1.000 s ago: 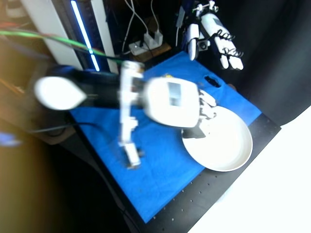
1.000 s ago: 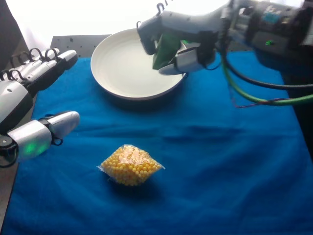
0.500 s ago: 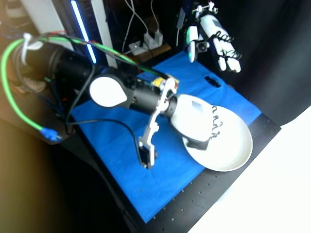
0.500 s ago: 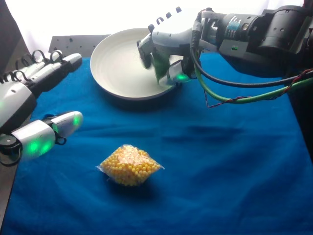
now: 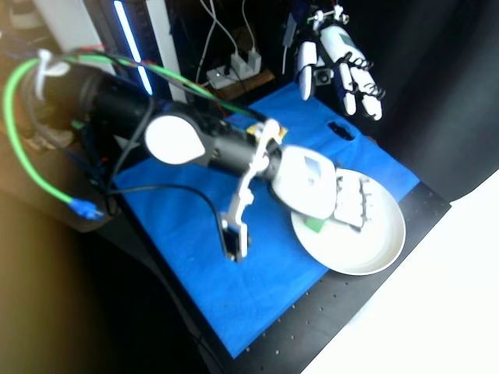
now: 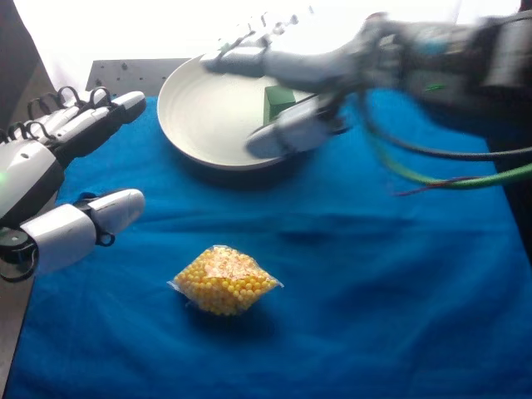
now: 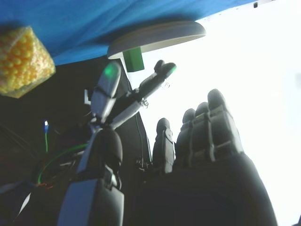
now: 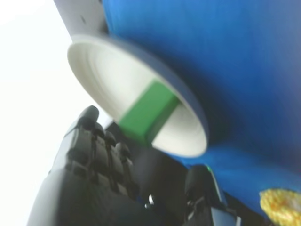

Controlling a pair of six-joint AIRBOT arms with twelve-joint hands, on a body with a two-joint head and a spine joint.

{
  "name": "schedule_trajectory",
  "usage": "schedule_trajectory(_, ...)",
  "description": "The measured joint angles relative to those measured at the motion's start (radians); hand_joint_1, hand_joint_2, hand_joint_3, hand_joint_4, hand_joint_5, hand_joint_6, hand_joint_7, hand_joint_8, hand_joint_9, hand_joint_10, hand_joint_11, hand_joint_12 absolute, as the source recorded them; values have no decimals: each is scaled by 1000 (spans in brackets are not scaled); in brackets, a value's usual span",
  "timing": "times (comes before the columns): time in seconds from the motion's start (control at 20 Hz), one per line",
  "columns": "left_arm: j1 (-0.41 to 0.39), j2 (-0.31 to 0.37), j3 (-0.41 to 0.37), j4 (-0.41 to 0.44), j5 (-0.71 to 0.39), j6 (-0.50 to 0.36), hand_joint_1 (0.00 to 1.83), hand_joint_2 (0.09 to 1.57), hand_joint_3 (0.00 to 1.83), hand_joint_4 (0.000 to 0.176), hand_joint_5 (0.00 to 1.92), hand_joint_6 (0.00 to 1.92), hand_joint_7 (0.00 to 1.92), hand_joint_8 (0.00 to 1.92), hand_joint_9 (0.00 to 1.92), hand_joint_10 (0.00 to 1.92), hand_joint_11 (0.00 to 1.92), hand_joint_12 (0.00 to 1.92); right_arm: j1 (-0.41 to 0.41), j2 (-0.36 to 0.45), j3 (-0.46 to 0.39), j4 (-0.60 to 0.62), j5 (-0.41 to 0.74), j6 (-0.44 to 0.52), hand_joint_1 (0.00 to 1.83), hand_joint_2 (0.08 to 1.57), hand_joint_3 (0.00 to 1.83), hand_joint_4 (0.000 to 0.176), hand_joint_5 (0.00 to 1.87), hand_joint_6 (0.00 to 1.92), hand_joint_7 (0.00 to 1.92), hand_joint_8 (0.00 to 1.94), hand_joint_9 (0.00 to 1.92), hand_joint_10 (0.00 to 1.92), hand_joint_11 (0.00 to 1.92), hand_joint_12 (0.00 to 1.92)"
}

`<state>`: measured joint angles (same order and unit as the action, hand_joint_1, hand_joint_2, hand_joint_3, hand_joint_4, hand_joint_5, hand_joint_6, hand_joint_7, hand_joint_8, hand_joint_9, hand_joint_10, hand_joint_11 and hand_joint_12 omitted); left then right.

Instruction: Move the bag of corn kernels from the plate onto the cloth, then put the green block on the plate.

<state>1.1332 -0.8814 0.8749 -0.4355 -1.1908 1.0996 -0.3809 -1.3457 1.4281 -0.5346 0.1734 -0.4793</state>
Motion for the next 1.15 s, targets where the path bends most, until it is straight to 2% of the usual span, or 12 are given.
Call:
schedule_trajectory(0.15,0,0,-7,-10,-4,0,321,1284,0,176,84,7,0,0,0,0,0,203,3,159,-134,18,110,-3,541,1156,4,49,0,0,0,0,0,0,0,45)
schedule_trajectory(0.2,0,0,-13,-8,-8,-2,347,1278,0,175,89,10,0,0,0,0,0,188,3,214,-185,14,154,-3,568,1179,12,45,0,0,0,0,0,0,0,8)
schedule_trajectory(0.25,3,1,-18,-2,-14,-3,391,1285,0,156,82,4,0,0,0,0,0,75,-5,262,-235,6,223,-2,526,1196,17,39,0,0,0,0,0,0,0,1)
schedule_trajectory(0.35,7,5,-25,0,-24,-4,378,1280,0,174,66,0,0,0,0,0,0,79,-63,330,-291,31,386,-3,435,1202,16,46,0,0,0,0,0,0,0,0)
schedule_trajectory(0.45,10,13,-25,-19,-27,-3,306,1290,4,174,41,2,0,0,0,0,0,61,-159,380,-325,80,482,-2,340,1218,17,84,0,0,0,0,0,0,0,0)
schedule_trajectory(0.6,10,24,-26,-18,-45,-3,279,1286,0,171,29,2,0,0,0,0,0,27,-301,465,-359,192,603,-3,224,1227,14,166,0,0,0,0,0,0,0,0)
schedule_trajectory(0.7,10,34,-32,-6,-58,-3,274,1284,0,176,14,2,0,0,0,0,29,25,-402,515,-395,313,684,-47,238,1244,17,127,0,0,0,0,0,0,0,0)
schedule_trajectory(0.75,10,39,-37,-2,-64,-3,314,1287,0,176,7,1,0,0,0,0,5,4,-454,539,-423,364,719,-87,297,1248,16,74,0,0,0,0,0,0,0,0)
schedule_trajectory(0.95,12,51,-41,11,-94,-3,349,1298,1,176,0,0,0,0,0,0,0,0,-713,589,-502,565,947,-147,358,1241,8,97,0,0,0,0,0,0,0,0)
schedule_trajectory(1.0,12,51,-41,14,-94,-3,316,1295,0,176,0,0,0,0,0,0,0,0,-753,596,-510,608,997,-148,393,1255,12,79,0,0,0,0,0,0,0,0)
schedule_trajectory(1.1,16,62,-49,24,-93,-2,375,1302,1,176,0,0,0,0,0,0,0,0,-814,617,-529,680,1095,-153,390,1268,13,83,0,0,0,0,0,0,0,0)
schedule_trajectory(1.15,18,70,-55,35,-111,-3,411,1306,1,136,0,0,0,0,0,0,0,0,-844,632,-542,709,1157,-158,380,1267,11,80,0,0,0,0,0,0,0,0)
